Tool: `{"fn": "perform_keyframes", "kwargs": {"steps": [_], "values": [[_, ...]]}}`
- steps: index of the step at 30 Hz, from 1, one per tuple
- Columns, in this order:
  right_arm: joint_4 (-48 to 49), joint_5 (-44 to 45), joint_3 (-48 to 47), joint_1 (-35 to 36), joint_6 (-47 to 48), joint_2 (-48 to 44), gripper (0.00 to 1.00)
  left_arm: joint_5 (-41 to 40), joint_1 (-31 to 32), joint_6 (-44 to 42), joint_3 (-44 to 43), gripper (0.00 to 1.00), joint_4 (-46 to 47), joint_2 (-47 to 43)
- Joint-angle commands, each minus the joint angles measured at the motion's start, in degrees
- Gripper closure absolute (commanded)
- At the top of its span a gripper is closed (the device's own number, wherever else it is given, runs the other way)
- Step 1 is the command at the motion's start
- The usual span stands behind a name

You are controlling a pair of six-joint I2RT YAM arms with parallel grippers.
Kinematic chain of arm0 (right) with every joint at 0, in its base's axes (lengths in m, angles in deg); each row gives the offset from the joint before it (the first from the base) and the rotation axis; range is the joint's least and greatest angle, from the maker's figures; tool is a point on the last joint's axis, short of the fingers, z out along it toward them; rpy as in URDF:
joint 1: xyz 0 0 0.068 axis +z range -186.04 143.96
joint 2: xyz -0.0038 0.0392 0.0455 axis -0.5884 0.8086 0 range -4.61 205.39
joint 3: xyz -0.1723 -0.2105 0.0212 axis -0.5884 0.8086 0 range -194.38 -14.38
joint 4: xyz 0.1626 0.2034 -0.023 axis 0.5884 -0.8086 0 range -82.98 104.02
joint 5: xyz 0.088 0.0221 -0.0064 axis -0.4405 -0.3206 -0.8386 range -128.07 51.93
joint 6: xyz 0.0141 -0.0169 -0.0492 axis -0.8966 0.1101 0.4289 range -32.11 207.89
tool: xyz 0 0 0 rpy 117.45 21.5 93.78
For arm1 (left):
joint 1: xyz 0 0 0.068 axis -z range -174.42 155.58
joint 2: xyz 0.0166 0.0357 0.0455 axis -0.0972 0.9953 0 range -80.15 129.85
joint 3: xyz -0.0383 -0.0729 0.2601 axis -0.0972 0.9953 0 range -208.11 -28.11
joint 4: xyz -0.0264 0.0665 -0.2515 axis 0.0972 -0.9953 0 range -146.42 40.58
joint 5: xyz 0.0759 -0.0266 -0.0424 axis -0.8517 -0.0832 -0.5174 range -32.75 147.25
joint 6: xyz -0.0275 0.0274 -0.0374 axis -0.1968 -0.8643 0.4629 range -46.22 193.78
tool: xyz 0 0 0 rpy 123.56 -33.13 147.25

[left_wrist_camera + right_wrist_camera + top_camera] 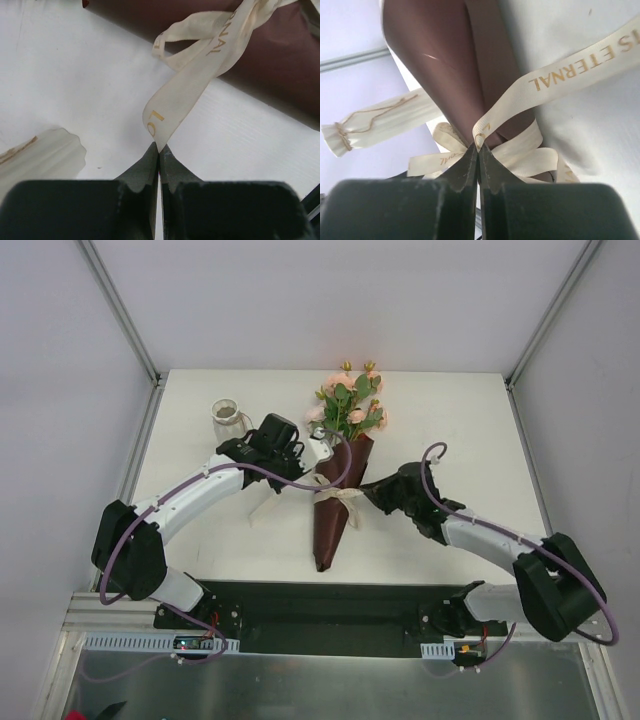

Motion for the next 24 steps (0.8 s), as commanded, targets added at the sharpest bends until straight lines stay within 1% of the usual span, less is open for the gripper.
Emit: {"fn": "perform_keyframes", "kwargs": {"steps": [1, 5, 6, 7, 8, 10, 11, 12, 13, 14, 15, 18, 20, 21, 22, 23, 24], "values": [[-8.42, 3.97, -2.83, -2.96, 7.71, -6.81, 0.99, -2.67, -1.85, 1.51, 0.4, 1.0, -3.82, -2.66], [-14.65, 4.06, -3.97, -7.26, 12.1, -12.16, 0.99, -2.58, -6.16, 2.4, 2.25, 1.0, -5.59, -6.61], [-16.41, 3.8, -4.33, -8.32, 13.07, -12.96, 0.99, -2.75, -7.13, 2.48, 3.3, 1.0, -5.85, -8.88], [-17.91, 3.45, -4.77, -9.46, 15.69, -13.84, 0.99, -2.75, -8.01, 2.48, 3.83, 1.0, -6.03, -10.12], [-19.67, 3.18, -5.9, -10.69, 16.76, -15.41, 0.99, -2.84, -10.28, 2.22, 4.44, 1.0, -6.55, -11.35], [-24.5, 3.61, -7.14, -14.65, 20.27, -17.44, 0.99, -3.72, -12.84, 1.52, 6.55, 1.0, -6.73, -14.87], [-26.26, 4.49, -7.75, -16.23, 24.38, -19.45, 0.99, -3.72, -14.68, 0.91, 7.25, 1.0, -7.08, -15.84], [-29.49, 5.19, -9.15, -19.11, 26.59, -20.25, 0.99, -3.63, -18.27, 0.47, 8.39, 1.0, -7.35, -17.76], [-30.92, 6.07, -9.86, -20.53, 28.88, -21.13, 0.99, -3.46, -20.48, -0.06, 8.93, 1.0, -7.7, -18.82], [-33.37, 7.47, -10.56, -23.33, 33.16, -22.27, 0.98, -3.28, -22.33, -1.2, 9.54, 1.0, -7.87, -20.49], [-34.18, 7.49, -11.53, -24.75, 34.69, -22.63, 0.97, -3.11, -25.65, -1.64, 10.76, 1.0, -8.31, -21.29], [-38.83, 8.71, -13.64, -28.79, 39.69, -22.55, 0.97, -3.28, -30.06, -3.93, 13.84, 1.0, -8.31, -23.66], [-40.77, 10.64, -13.91, -30.47, 41.98, -22.37, 0.97, -3.9, -31.92, -4.81, 14.55, 1.0, -8.31, -24.11], [-41.47, 11.43, -14.17, -31.0, 43.56, -22.29, 0.92, -3.98, -32.8, -4.9, 14.9, 0.99, -8.31, -24.19], [-41.65, 11.7, -14.7, -31.44, 44.71, -22.11, 0.89, -4.51, -34.46, -4.99, 15.08, 0.92, -8.31, -24.02], [-43.66, 13.71, -15.31, -31.71, 45.59, -21.5, 0.85, -5.03, -34.91, -5.25, 15.26, 0.81, -8.31, -23.76], [-44.81, 15.12, -16.28, -31.8, 48.3, -21.23, 0.63, -5.65, -34.91, -5.25, 15.43, 0.54, -8.31, -23.58]]}}
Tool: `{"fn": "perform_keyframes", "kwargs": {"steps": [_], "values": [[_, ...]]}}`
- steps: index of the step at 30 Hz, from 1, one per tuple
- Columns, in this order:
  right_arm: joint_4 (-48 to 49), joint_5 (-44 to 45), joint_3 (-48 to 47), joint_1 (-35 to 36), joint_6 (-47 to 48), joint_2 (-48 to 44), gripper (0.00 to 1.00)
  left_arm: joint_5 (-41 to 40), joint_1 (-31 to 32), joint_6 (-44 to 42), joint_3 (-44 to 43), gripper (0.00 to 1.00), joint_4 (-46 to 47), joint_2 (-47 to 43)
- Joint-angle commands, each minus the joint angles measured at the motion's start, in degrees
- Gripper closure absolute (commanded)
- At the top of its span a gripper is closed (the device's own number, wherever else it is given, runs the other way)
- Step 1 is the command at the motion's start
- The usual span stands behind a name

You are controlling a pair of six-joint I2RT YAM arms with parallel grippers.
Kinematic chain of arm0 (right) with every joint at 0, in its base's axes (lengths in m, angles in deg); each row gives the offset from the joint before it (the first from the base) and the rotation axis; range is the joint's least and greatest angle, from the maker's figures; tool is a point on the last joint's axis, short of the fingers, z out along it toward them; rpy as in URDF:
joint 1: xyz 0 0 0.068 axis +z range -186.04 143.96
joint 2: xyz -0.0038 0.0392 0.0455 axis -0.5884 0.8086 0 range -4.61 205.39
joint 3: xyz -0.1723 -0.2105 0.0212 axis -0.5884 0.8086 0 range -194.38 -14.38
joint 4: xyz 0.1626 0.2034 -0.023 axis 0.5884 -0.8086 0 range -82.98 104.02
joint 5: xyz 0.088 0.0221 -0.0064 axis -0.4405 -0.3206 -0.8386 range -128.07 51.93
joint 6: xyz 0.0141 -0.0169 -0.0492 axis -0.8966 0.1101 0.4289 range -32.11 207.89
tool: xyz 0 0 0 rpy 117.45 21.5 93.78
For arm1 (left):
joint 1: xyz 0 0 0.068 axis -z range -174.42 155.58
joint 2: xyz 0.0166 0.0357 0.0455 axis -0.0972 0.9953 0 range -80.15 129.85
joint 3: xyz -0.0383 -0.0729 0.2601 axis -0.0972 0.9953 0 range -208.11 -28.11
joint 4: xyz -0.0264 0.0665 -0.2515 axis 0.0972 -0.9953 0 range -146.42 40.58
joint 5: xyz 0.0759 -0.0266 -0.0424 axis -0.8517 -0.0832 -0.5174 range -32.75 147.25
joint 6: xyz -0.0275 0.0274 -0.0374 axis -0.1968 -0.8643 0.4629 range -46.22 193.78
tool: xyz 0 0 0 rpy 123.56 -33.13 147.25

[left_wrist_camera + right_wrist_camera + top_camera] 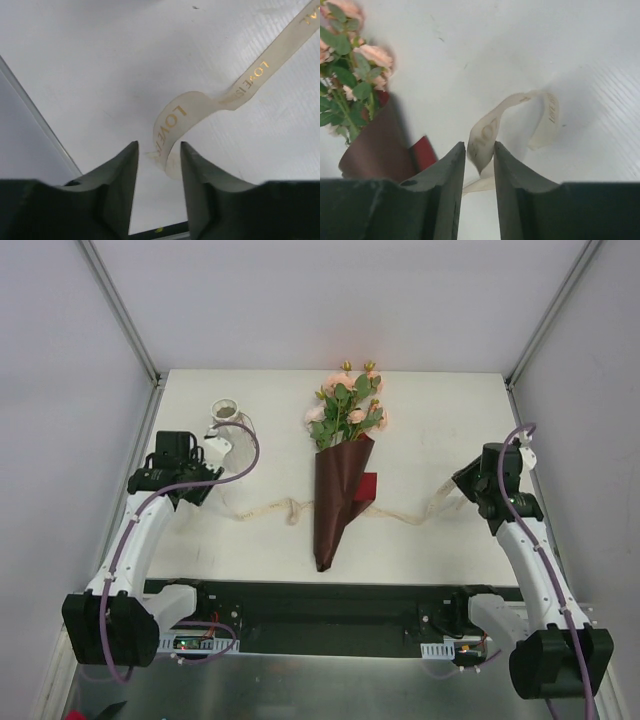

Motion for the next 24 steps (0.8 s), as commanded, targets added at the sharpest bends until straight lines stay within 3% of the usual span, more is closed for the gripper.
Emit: {"fn": "perform_keyframes", "kwargs": {"steps": [1, 2, 3, 5, 6, 7, 12, 16, 19, 24], "values": [[-8.9, 8.37, -5.83, -1.05, 11.77, 1.19, 0.58, -4.03, -3.3, -1.82, 0.75, 0.41, -0.73, -0.06], [-11.7, 10.04, -7.07, -0.26, 13.09, 0.85, 0.52, -4.66, -3.84, -1.56, 0.57, 0.23, -0.73, 0.29], [-12.68, 11.71, -7.95, 0.44, 14.33, 0.24, 0.36, -5.1, -4.28, -1.21, -0.12, 0.06, -0.73, 0.55], [-16.01, 16.82, -10.94, 5.33, 17.41, -1.7, 0.21, -8.25, -5.34, 0.02, -1.27, 0.01, -0.38, 1.16], [-16.73, 17.61, -11.64, 7.72, 18.46, -2.14, 0.05, -8.96, -5.69, 0.72, -1.8, 0.01, -0.29, 1.34], [-17.26, 18.84, -12.61, 10.53, 20.3, -2.06, 0.0, -9.23, -5.95, 1.86, -2.24, 0.01, -0.29, 1.52], [-16.83, 22.19, -14.46, 40.48, 29.09, 1.8, 0.04, -6.43, -6.13, 4.95, -5.4, 0.01, -2.3, 0.12], [-17.87, 22.71, -18.49, 63.75, 38.23, 13.28, 0.04, -0.72, -6.31, 7.84, -7.51, 0.01, -5.74, -0.5], [-18.24, 23.6, -23.33, 72.48, 41.4, 22.43, 0.04, 3.33, -6.39, 9.86, -8.04, 0.01, -6.97, 0.55], [-16.56, 19.82, -26.85, 76.74, 46.84, 31.51, 0.04, 6.58, -6.39, 11.37, -6.55, 0.01, -7.5, 1.43]]}}
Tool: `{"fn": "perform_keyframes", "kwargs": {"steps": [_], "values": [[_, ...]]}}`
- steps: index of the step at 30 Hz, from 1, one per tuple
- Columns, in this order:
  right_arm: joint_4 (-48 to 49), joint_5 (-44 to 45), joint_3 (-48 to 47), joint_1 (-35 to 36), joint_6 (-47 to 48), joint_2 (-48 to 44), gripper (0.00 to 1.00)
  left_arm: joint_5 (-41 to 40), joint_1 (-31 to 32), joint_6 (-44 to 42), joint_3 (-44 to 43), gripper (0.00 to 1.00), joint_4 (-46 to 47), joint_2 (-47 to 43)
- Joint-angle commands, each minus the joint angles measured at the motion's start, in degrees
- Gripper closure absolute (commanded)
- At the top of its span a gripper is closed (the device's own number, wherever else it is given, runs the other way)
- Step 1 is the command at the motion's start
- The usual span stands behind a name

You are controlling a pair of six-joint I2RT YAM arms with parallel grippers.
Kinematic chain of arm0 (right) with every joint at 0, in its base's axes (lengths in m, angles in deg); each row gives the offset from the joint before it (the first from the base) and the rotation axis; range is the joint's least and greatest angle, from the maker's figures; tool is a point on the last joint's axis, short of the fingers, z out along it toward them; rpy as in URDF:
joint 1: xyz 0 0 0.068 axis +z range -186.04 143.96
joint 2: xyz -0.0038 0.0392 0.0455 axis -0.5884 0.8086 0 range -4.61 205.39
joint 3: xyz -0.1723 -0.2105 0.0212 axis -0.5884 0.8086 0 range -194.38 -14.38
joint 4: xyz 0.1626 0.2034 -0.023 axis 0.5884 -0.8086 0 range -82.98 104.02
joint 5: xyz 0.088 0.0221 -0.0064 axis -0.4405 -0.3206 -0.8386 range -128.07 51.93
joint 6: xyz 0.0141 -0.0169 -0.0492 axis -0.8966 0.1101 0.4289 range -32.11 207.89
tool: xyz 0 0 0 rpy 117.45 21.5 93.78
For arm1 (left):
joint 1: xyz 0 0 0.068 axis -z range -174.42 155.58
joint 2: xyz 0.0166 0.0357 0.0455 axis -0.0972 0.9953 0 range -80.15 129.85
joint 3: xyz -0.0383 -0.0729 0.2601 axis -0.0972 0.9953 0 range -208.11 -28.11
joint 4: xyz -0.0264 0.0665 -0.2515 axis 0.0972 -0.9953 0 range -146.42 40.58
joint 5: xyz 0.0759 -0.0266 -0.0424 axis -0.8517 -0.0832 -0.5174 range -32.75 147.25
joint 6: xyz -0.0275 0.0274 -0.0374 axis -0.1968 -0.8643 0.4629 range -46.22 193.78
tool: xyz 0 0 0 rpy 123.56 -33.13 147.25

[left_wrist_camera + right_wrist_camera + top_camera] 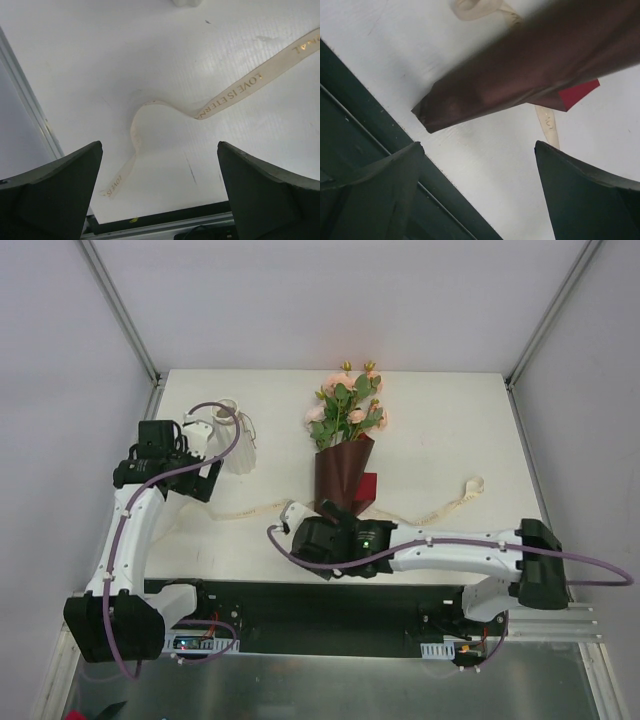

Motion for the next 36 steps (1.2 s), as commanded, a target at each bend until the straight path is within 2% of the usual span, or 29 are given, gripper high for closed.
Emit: {"fn": "perform_keyframes", "kwargs": {"steps": [1, 9, 16, 19, 27, 32, 36], "values": [[-1.2, 0.06, -4.64, 2.03, 8.08, 6.35, 0.04, 4.95, -0.36, 2.84, 0.27, 0.01, -2.56, 0.36], [1.0, -0.2, -6.14, 2.12, 12.04, 16.56, 0.04, 5.39, -0.45, 2.49, 2.29, 0.01, -2.56, -0.78], [3.11, -1.17, -6.23, 2.12, 12.66, 20.35, 0.04, 4.86, -0.45, 1.96, 3.26, 0.01, -2.47, -0.7], [3.81, 1.19, -6.14, 2.12, 13.18, 21.31, 0.04, 4.33, -0.45, 1.96, 3.52, 0.01, -1.86, -0.52], [9.79, 8.41, -4.12, 1.16, 14.68, 22.28, 0.02, 3.98, -0.45, 2.4, 3.0, 0.01, -1.24, -0.52], [11.29, 6.66, -3.51, 2.12, 14.33, 20.97, 0.01, 4.07, -0.45, 1.7, 3.79, 0.01, -1.24, -1.31], [15.49, 2.7, 0.26, 3.79, 15.21, 14.57, 0.01, 4.94, -0.45, 0.91, 4.4, 0.01, -1.33, -2.19]]}}
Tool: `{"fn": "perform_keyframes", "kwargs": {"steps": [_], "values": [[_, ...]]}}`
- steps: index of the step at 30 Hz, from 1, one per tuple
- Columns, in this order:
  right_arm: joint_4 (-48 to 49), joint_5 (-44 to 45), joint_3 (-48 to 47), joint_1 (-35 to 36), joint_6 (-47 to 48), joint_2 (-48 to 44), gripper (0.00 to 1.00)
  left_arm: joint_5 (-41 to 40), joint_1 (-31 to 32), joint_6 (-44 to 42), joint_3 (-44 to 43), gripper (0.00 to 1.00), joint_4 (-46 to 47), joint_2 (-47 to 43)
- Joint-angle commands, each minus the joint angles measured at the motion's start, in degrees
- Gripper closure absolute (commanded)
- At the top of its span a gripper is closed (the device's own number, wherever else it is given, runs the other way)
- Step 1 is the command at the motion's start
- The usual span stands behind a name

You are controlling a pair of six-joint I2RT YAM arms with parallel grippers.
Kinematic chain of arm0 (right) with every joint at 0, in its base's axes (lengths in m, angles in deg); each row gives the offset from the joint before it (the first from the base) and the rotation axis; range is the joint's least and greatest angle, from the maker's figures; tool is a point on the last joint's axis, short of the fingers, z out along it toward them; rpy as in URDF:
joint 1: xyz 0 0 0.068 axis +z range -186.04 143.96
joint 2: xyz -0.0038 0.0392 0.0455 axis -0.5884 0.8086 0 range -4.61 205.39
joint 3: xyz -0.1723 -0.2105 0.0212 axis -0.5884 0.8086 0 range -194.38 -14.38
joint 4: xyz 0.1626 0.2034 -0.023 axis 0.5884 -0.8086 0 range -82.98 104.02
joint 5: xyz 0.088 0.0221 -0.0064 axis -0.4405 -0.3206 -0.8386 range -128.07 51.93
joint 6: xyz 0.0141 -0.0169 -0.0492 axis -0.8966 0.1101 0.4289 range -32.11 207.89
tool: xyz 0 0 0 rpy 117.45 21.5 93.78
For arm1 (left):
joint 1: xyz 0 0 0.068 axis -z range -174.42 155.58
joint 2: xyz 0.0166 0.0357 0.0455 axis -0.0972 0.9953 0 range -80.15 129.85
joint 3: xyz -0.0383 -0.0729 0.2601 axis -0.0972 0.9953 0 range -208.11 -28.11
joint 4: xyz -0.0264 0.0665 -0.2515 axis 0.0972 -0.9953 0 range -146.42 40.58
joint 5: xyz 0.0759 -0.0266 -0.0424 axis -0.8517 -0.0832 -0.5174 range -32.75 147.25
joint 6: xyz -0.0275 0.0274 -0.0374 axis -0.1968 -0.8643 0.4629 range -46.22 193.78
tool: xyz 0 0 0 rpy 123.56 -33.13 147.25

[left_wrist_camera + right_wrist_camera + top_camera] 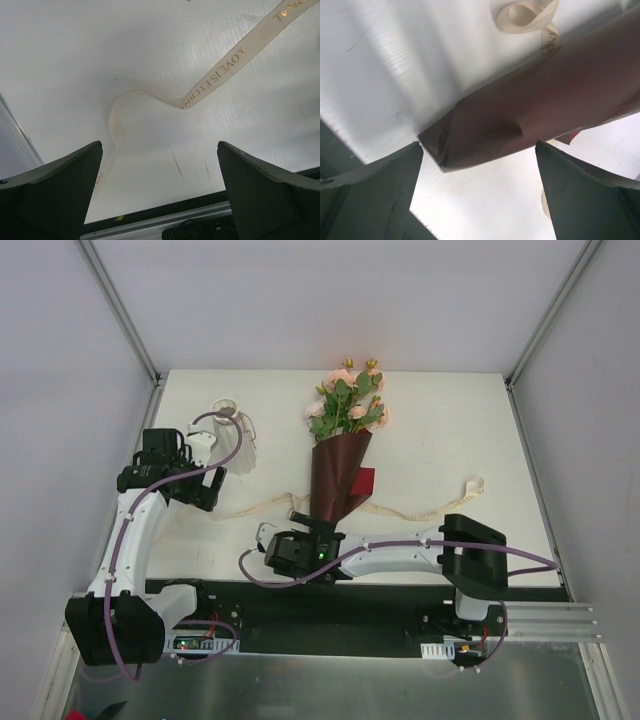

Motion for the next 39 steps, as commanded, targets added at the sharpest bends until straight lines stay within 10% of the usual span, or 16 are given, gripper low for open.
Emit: {"fn": "perform_keyframes", "kwargs": {"steps": [1, 22, 39], "values": [[4.57, -2.85, 3.46, 1.8, 1.26, -7.83, 0.01, 1.58, -0.45, -0.67, 1.08, 0.01, 0.01, -2.16], [5.98, 8.91, -2.42, -2.33, 8.03, 5.96, 0.09, 0.79, -0.89, -1.9, 1.61, 0.01, 1.24, -0.85], [29.46, 29.92, 12.16, 1.97, 12.17, -16.44, 0.14, 2.37, -0.98, -1.46, 1.52, 0.01, 1.68, -1.02]]}}
